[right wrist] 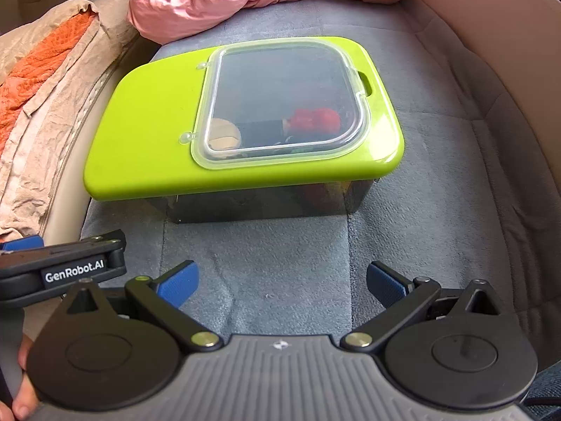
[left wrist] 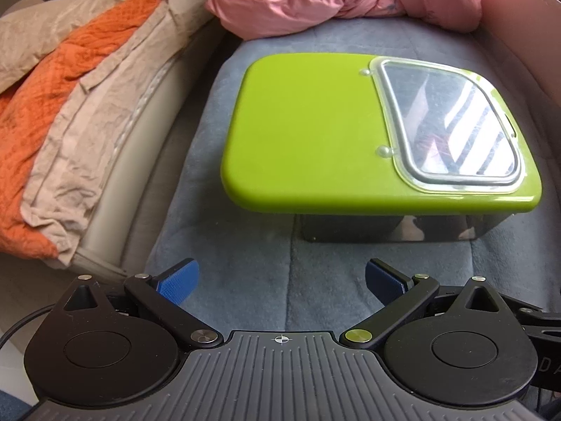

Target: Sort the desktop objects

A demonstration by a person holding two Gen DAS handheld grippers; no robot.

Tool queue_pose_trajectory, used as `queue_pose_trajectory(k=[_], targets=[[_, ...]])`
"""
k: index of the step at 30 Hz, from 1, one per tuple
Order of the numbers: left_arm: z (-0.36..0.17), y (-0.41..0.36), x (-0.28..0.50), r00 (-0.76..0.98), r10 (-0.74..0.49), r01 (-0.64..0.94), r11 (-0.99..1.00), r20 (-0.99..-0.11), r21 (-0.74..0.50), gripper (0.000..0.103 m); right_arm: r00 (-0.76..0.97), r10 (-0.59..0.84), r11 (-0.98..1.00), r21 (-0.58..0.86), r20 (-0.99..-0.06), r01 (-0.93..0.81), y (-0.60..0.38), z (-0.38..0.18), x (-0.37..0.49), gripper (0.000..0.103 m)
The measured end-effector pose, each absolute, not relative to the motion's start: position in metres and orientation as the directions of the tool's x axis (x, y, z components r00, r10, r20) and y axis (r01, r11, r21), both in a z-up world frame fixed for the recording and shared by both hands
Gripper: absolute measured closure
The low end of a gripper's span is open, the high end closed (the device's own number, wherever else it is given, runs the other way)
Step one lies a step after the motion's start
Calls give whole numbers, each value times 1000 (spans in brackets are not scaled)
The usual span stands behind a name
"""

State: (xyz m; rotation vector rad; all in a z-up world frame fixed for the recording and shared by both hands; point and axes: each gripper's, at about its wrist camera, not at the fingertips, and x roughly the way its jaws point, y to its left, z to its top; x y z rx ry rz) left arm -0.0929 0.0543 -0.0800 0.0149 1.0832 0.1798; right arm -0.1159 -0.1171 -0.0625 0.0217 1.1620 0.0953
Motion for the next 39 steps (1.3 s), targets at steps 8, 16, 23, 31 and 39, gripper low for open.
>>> queue_pose_trajectory(k=[8,16,23,31,39], targets=[[-82,48,-92,449,140,-121,988,-882,96,0,386,81,996,66,-919,-52,-119,-63,-116,0],[-82,48,-92,449,140,-123,988,-883,95,0,381,81,997,68,-921,-47,-119,-64,-116,0],[-81,49,-91,448,138,-122,988,-883,93,0,379,78,997,65,-922,-48,-122,-66,-114,0],[-81,46,-89,445,141,-127,988,-885,93,0,375,76,997,63,-924,-47,-121,-67,-114,0],[-81,45,-90,447,145,-126,987,-883,98,0,374,76,997,62,-925,-48,-120,-66,-114,0]])
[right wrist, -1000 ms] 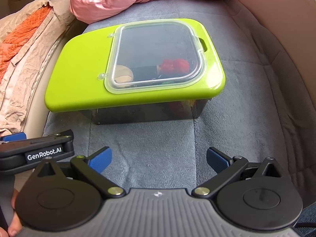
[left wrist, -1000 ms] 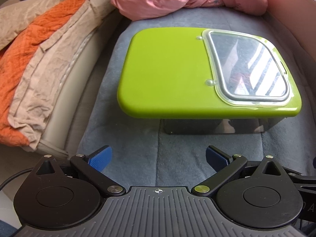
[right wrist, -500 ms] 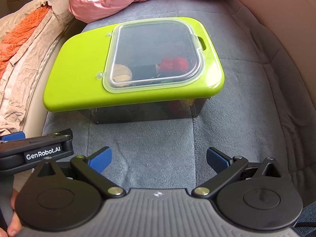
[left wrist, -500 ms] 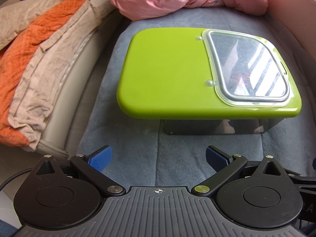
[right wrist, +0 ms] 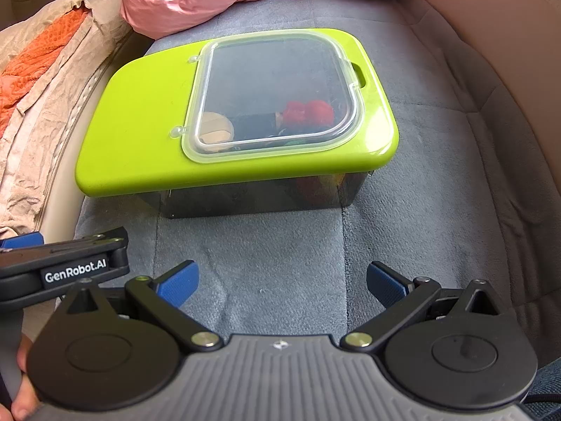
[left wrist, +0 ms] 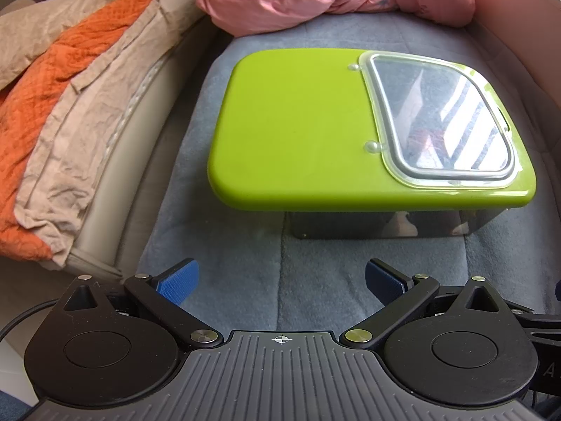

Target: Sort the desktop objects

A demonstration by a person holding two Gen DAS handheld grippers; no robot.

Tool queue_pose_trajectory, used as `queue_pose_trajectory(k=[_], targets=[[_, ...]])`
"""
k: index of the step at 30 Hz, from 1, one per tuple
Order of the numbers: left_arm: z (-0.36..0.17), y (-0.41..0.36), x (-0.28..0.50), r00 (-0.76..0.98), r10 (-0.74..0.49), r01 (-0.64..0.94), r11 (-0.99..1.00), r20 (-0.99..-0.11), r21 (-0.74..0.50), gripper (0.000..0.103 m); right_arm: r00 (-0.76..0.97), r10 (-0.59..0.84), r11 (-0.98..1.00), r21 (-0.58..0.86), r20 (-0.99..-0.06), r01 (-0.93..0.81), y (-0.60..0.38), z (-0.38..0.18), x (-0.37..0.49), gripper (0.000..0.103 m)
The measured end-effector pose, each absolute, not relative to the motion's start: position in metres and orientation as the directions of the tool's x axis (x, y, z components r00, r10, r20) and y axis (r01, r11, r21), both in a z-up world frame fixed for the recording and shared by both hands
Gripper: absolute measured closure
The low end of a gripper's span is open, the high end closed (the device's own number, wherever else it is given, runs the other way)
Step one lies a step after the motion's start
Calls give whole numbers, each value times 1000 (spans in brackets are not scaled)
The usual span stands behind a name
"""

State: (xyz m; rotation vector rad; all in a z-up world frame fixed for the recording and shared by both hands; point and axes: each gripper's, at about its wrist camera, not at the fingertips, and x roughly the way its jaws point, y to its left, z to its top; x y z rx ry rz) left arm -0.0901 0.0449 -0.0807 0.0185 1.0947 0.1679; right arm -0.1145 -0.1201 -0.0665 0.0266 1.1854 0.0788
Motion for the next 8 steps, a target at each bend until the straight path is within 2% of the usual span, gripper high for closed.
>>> queue_pose_trajectory(k=[8], targets=[[-79,45,-93,471,149,-125,987,-870,102,0,373,78,997,65,-924,-47,-120,-66,-115,0]])
